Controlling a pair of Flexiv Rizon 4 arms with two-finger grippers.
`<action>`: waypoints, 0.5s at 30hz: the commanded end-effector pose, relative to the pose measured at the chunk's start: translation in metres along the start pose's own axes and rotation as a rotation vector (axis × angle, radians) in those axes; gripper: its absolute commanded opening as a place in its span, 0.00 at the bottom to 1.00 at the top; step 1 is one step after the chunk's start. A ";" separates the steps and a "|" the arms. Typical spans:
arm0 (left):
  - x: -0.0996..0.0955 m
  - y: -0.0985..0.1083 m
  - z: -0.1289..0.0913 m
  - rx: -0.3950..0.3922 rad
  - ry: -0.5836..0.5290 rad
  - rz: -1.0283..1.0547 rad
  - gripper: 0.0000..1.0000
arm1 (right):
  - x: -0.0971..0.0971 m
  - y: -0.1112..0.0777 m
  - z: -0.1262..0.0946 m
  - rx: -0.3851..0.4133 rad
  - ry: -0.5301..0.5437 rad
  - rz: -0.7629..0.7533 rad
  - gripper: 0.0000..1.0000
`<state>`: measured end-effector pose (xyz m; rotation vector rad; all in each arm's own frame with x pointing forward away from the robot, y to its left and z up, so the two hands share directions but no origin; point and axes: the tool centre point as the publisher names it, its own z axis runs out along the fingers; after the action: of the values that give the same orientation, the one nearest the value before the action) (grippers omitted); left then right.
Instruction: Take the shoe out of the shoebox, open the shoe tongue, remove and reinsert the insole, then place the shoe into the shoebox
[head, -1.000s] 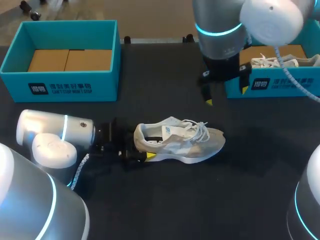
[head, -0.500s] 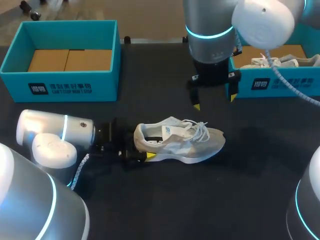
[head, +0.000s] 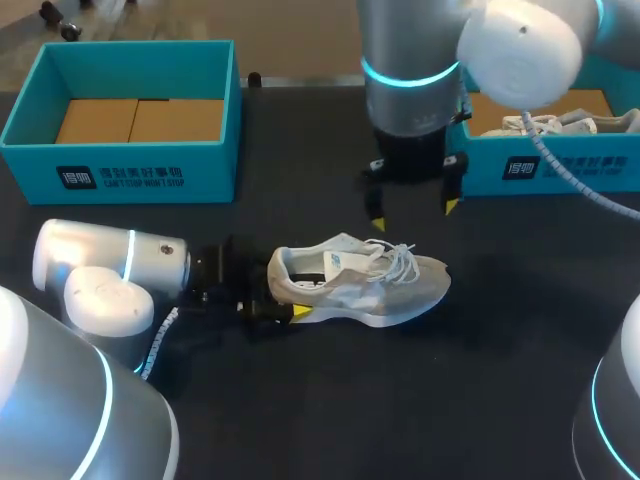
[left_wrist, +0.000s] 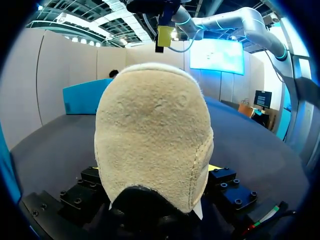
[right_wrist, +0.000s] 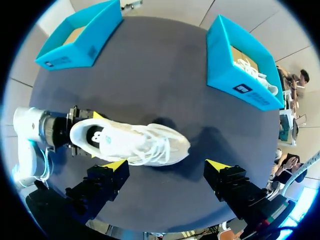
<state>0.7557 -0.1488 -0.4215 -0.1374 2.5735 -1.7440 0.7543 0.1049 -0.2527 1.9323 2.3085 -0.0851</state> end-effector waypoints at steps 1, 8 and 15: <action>-0.002 0.000 0.002 -0.002 0.001 -0.001 0.00 | 0.043 0.003 0.003 0.007 -0.054 0.006 1.00; -0.002 0.000 0.002 -0.002 0.001 -0.001 0.00 | 0.076 -0.001 0.003 0.001 -0.087 0.083 1.00; -0.002 0.000 0.002 -0.002 0.001 -0.001 0.00 | 0.092 0.002 0.014 0.007 -0.122 0.115 1.00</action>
<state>0.7557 -0.1489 -0.4215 -0.1372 2.5735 -1.7443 0.7388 0.1744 -0.2703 2.0290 2.1673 -0.1107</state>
